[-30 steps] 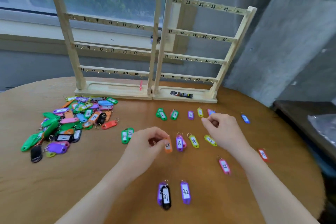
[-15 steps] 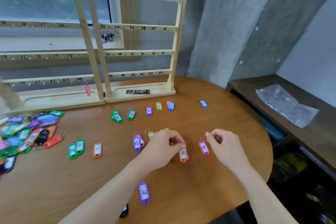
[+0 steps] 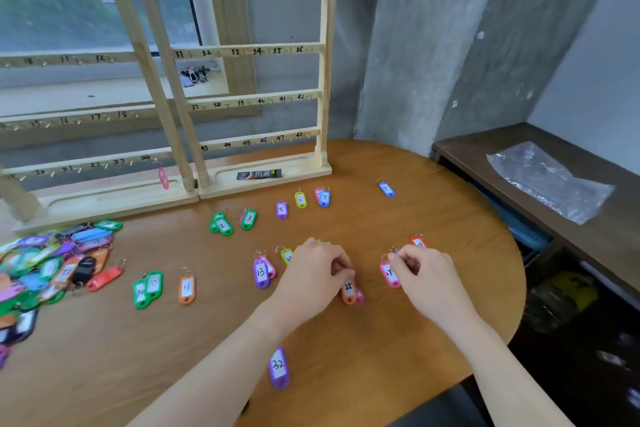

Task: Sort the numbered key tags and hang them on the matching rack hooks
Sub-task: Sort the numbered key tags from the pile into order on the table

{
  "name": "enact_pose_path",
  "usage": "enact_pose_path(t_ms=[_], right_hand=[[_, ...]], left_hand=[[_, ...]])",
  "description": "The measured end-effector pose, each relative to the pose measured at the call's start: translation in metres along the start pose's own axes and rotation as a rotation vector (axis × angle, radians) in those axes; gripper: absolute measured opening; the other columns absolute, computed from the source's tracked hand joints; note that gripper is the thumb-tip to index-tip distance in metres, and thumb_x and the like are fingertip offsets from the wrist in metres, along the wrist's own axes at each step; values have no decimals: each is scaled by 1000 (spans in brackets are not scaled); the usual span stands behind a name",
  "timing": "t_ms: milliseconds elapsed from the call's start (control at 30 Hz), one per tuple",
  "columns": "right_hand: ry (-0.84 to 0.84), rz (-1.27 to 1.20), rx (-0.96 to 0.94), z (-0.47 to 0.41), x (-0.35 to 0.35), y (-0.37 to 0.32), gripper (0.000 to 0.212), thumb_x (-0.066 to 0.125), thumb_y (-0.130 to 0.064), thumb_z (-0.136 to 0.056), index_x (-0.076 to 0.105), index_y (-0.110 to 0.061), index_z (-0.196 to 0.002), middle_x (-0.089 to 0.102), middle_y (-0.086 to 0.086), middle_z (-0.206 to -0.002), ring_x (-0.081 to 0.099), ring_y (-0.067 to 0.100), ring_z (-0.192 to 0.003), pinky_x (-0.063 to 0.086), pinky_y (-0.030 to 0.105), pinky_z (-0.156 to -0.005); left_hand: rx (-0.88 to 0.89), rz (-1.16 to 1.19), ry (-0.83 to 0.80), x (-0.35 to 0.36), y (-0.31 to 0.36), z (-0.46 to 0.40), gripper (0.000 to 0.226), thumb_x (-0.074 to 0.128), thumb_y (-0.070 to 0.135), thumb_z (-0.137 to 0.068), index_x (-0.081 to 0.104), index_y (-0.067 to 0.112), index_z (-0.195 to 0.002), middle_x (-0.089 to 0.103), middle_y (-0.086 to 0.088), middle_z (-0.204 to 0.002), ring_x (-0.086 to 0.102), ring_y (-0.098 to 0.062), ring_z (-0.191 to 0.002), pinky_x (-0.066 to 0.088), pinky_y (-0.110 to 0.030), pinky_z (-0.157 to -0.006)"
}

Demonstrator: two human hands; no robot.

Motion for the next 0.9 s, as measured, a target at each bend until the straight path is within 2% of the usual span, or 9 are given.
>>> enact_pose_path(t_ms=[233, 367, 467, 633, 733, 767, 900], right_hand=[[-15, -25, -36, -2, 6, -16, 39, 60, -29, -99, 54, -17, -62, 51, 1, -53, 47, 19, -54, 46, 40, -61], [-36, -47, -59, -5, 15, -32, 38, 61, -27, -98, 53, -20, -61, 44, -8, -48, 40, 12, -51, 41, 38, -57], [-66, -82, -80, -6, 27, -51, 38, 61, -27, -98, 54, -19, -61, 43, -7, -48, 39, 12, -53, 36, 34, -56], [-135, -102, -141, -9, 62, -89, 39, 61, -29, -98, 53, -15, -63, 45, -2, -51, 39, 14, -54, 38, 38, -58], [-205, -91, -190, -9, 88, -117, 40, 60, -32, -98, 51, -18, -62, 45, -8, -51, 40, 13, -55, 35, 34, -56], [-226, -103, -213, -8, 96, -126, 41, 61, -31, -98, 50, -19, -61, 45, -8, -50, 40, 13, -54, 35, 34, -56], [-291, -89, -308, -6, 133, -165, 38, 61, -34, -97, 55, -16, -63, 51, -3, -54, 45, 17, -56, 43, 40, -60]], left_hand=[[47, -46, 93, -8, -12, 6, 7, 73, 32, -88, 65, 33, -87, 62, 18, -80, 45, -7, -89, 43, -33, -85], [73, -125, 180, -28, -26, 24, 7, 73, 30, -88, 67, 30, -92, 60, 18, -81, 43, -8, -87, 38, -31, -82], [63, -218, 273, -51, -47, 47, 10, 76, 30, -86, 67, 32, -90, 58, 20, -79, 40, -7, -84, 31, -26, -75], [-56, -295, 395, -92, -93, 102, 15, 79, 24, -83, 66, 32, -87, 54, 26, -77, 38, -5, -81, 34, -29, -73], [-192, -343, 476, -116, -127, 144, 3, 66, 33, -89, 67, 31, -91, 57, 23, -83, 46, -11, -87, 42, -36, -80], [-260, -363, 497, -123, -138, 158, 8, 62, 35, -90, 67, 30, -93, 59, 20, -86, 50, -15, -90, 46, -40, -82], [-478, -444, 611, -150, -172, 204, 13, 76, 20, -87, 70, 23, -98, 63, 9, -94, 52, -22, -97, 45, -45, -85]])
Point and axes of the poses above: each hand's wrist, its own z-axis away from the middle knuckle, its own x-axis out of the palm, y = z × x, the point moved 3 cm from there along -z, towards the middle knuckle
